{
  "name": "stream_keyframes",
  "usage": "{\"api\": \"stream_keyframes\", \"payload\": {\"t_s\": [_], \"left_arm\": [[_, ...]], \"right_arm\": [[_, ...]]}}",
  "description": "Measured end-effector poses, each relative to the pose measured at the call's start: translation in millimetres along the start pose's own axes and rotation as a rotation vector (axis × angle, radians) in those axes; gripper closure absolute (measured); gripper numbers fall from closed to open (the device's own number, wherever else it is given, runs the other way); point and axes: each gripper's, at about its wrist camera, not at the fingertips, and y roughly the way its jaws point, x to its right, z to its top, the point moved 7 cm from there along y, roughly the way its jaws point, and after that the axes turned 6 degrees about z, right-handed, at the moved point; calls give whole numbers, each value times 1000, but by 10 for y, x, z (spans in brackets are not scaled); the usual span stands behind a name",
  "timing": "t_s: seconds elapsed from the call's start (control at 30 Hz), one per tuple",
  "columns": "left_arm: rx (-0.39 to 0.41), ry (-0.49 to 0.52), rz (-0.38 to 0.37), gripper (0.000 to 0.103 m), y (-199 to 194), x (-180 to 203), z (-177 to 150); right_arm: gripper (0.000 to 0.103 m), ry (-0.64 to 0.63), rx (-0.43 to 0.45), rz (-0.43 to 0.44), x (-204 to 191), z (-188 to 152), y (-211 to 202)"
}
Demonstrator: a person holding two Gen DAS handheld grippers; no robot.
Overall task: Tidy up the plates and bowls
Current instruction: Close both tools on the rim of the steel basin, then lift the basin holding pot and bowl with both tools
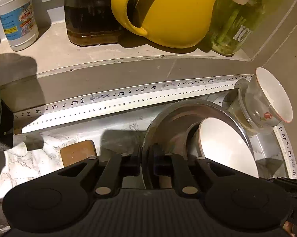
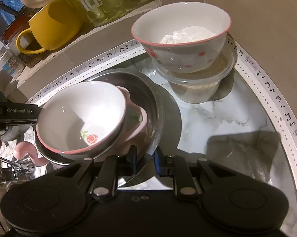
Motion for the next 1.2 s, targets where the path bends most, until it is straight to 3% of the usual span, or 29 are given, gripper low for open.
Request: {"api": "stream_keyframes", "payload": {"t_s": [0.27, 0.3, 0.33, 0.37, 0.43, 0.5, 0.6, 0.9, 1.0, 1.1, 1.13, 1.2], "left_arm": [[8, 26, 8, 95, -68, 47, -100], [20, 33, 4, 97, -102, 71, -113], [40, 23, -74, 103, -178, 129, -105], [69, 29, -84, 103, -264, 182, -86], [112, 121, -38, 103, -363, 338, -54], [77, 113, -15, 103, -317, 351, -52], [51, 49, -53, 103, -283, 241, -32], [8, 52, -27, 103, -196, 9, -100], [-18, 54, -29, 97, -137, -17, -123], [-36, 51, -59, 83, -101, -41, -146], [-39, 50, -67, 74, -93, -48, -148], [-44, 43, -74, 70, -75, -67, -157]], "right_arm": [[85, -61, 22, -40, -63, -57, -89], [85, -68, 25, -43, -70, -68, -118], [85, -62, 28, -36, -73, -76, -149], [85, -45, 27, -8, -82, -83, -185], [86, -41, 20, -15, -126, -107, -239], [86, -20, 9, -34, -123, -129, -252], [86, -28, 0, -39, -106, -169, -232], [86, 16, -5, -6, 2, -245, -228], [86, 12, -8, 1, 16, -241, -230], [86, 0, -13, 5, 28, -222, -225], [86, -2, -15, 8, 36, -214, -215], [86, -7, -16, 15, 55, -201, -211]]}}
